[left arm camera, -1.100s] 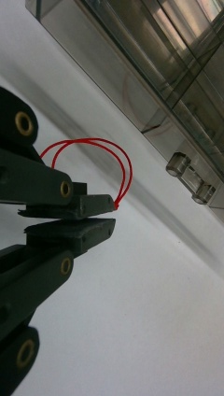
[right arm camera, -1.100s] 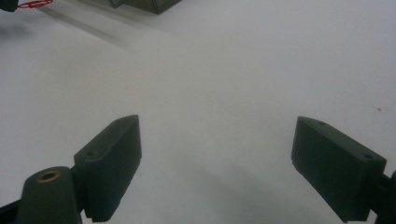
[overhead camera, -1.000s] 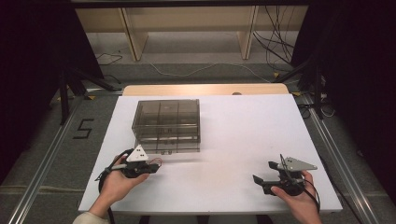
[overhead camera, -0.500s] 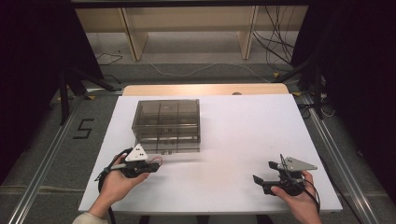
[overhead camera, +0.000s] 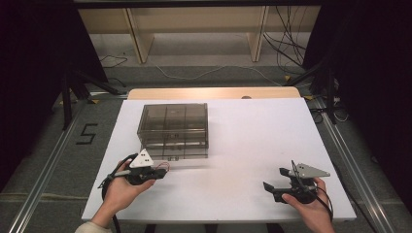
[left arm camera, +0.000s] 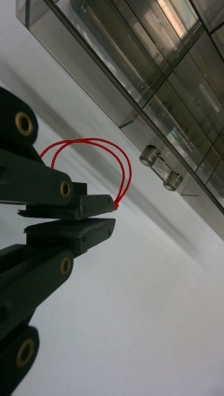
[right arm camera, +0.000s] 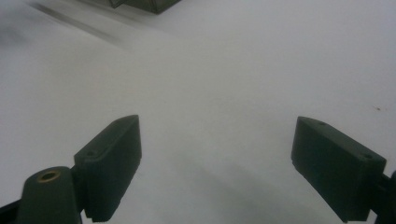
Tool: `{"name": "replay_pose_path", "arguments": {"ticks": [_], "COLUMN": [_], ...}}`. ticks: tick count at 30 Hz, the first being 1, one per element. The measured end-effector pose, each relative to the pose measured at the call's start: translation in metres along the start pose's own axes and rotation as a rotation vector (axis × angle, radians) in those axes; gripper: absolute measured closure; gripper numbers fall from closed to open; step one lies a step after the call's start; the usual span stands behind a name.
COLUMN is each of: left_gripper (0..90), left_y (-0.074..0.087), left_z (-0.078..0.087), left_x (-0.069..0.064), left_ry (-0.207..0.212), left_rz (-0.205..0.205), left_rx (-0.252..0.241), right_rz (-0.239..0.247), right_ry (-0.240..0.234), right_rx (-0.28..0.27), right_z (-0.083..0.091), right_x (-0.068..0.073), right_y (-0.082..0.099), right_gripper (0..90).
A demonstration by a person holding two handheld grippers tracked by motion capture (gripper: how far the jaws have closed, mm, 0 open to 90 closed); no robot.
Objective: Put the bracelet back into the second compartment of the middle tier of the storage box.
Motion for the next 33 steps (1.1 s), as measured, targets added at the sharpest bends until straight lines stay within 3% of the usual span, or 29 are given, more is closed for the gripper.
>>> {"name": "replay_pose_path", "arguments": {"ticks": [33], "left_gripper": [86.8], "left_y": [-0.016], "left_z": [0.010], "left_x": [-0.002], "left_ry": [-0.013], "left_rz": [-0.010], "left_rx": [-0.040], "right_rz": [-0.001], "right_ry": [0.001], "right_rx": [0.000], "right_z": [0.000], "right_x": [0.000], "right_y": [0.000], "right_gripper": [17.0]}}
Point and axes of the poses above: each handheld gripper's, and its own axes: z roughly backward along the jaws, y roughly out of its underside, x roughly to its left, the point moved 10 cm from there along -z, roughly forward along the jaws, and after that the axes turned 5 degrees about z, right-handed, at the moved point
